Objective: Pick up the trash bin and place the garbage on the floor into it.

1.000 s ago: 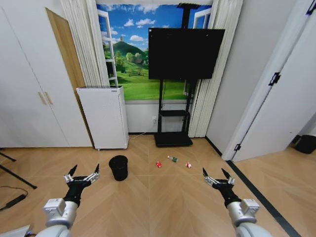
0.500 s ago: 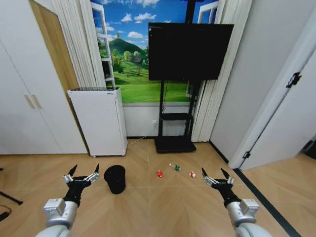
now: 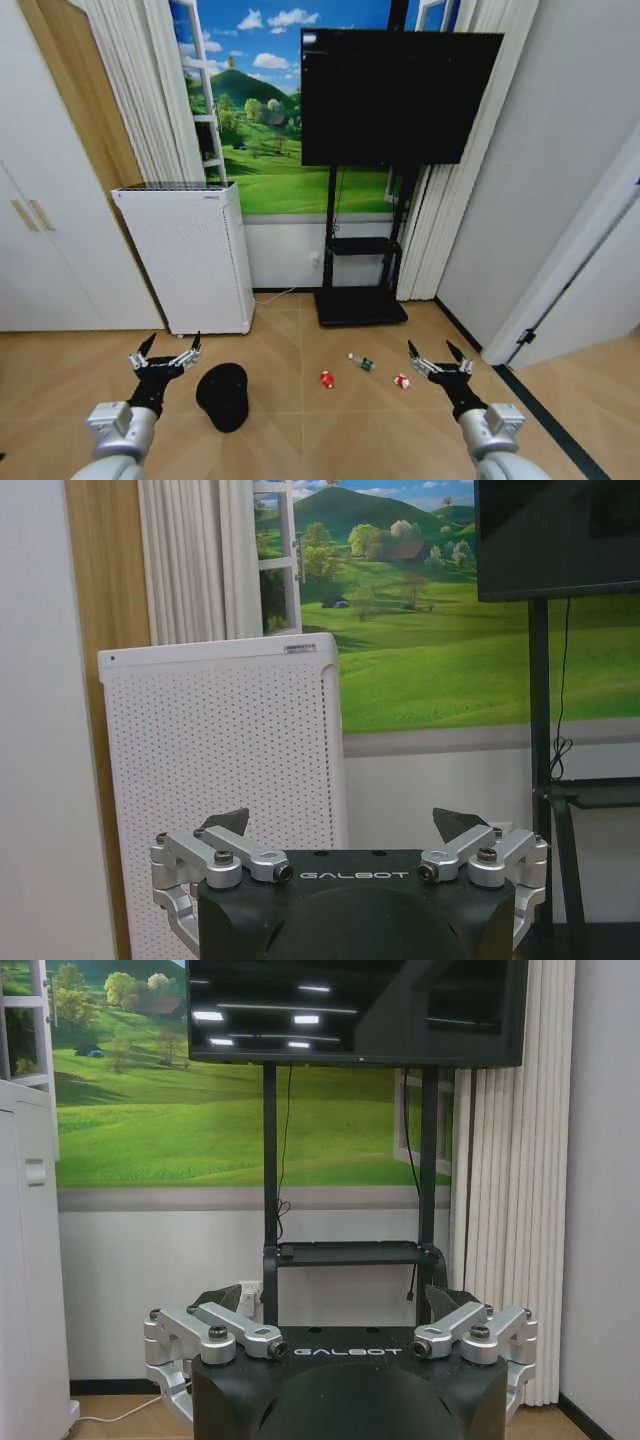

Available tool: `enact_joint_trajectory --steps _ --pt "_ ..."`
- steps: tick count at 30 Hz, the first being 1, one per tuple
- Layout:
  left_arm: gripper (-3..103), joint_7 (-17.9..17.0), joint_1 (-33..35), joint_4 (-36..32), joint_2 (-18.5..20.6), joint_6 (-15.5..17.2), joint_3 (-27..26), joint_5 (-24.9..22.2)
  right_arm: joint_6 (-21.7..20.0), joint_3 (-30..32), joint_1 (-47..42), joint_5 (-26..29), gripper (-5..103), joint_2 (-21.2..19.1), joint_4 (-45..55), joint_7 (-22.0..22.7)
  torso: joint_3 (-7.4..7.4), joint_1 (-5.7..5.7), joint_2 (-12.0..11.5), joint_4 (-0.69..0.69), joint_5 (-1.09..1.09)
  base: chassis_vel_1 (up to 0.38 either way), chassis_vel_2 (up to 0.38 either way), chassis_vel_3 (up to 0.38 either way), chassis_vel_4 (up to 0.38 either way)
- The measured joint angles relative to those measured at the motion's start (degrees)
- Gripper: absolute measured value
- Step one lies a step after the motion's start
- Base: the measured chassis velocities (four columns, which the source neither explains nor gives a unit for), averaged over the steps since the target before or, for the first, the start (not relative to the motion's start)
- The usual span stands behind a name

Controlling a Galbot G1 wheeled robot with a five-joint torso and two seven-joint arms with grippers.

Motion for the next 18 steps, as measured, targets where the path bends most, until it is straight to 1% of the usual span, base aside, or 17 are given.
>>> enact_joint_trajectory --steps 1,2,5,6,8,9,10,11,12,13,14,18 --pt "100 0.0 0.0 0.0 0.0 0.0 0.0 0.0 0.0 0.0 0.0 0.0 100 0.0 0.0 0.0 0.0 0.0 0.0 0.0 0.0 -0.197 0.209 0.22 -0.203" --pt "100 0.0 -0.01 0.0 0.0 0.0 0.01 0.0 0.0 0.02 -0.07 0.0 100 0.01 0.01 0.0 -0.01 -0.01 0.01 -0.03 -0.07 -0.225 0.197 0.22 -0.201" --pt "100 -0.04 -0.05 -0.03 0.0 -0.04 0.02 0.0 0.03 0.02 -0.1 -0.02 100 0.01 0.0 0.01 0.0 0.0 0.0 -0.02 0.02 -0.22 0.213 0.204 -0.208" --pt "100 -0.12 -0.07 -0.03 0.0 -0.13 0.03 -0.02 0.15 -0.05 -0.1 -0.02 100 0.03 0.0 0.03 0.0 0.0 0.01 -0.02 -0.04 -0.196 0.216 0.192 -0.184" --pt "100 -0.19 -0.06 -0.02 0.0 -0.18 0.05 -0.06 0.48 -0.19 -0.05 0.1 100 0.1 -0.13 0.12 0.0 0.0 0.0 -0.01 -0.06 -0.186 0.178 0.192 -0.184" --pt "100 -0.23 -0.06 -0.02 -0.02 -0.35 0.09 -0.11 0.84 -0.36 0.06 0.41 100 0.17 -0.32 0.23 0.01 0.02 0.0 0.02 0.02 -0.175 0.172 0.184 -0.134" --pt "100 -0.23 -0.06 -0.02 -0.02 -0.35 0.09 -0.11 0.84 -0.36 0.06 0.41 100 0.17 -0.32 0.23 0.01 0.02 0.0 0.02 0.02 -0.175 0.172 0.184 -0.134" --pt "100 -0.24 -0.07 0.01 -0.07 -0.43 0.14 -0.14 0.98 -0.44 0.08 0.59 100 0.25 -0.38 0.34 0.01 0.04 -0.01 -0.01 -0.01 -0.158 0.172 0.184 -0.1" --pt "100 -0.24 -0.06 0.01 -0.14 -0.42 0.23 -0.21 0.99 -0.46 0.01 0.63 100 0.29 -0.38 0.36 0.01 0.05 -0.01 -0.02 -0.06 -0.097 0.076 0.116 -0.062" --pt "100 -0.24 -0.06 0.01 -0.14 -0.42 0.23 -0.21 0.99 -0.46 0.01 0.63 100 0.29 -0.38 0.36 0.01 0.05 -0.01 -0.02 -0.06 -0.097 0.076 0.116 -0.062" --pt "100 -0.34 -0.07 0.01 -0.2 -0.42 0.35 -0.31 0.99 -0.51 -0.08 0.66 100 0.3 -0.42 0.37 0.01 0.04 -0.01 -0.02 -0.01 -0.097 0.058 0.041 -0.062" --pt "100 -0.75 -0.14 0.0 -0.25 -0.38 0.44 -0.4 1.0 -0.53 -0.09 0.63 100 0.35 -0.69 0.48 -0.01 -0.02 0.0 -0.01 -0.03 -0.007 0.015 -0.001 -0.004"
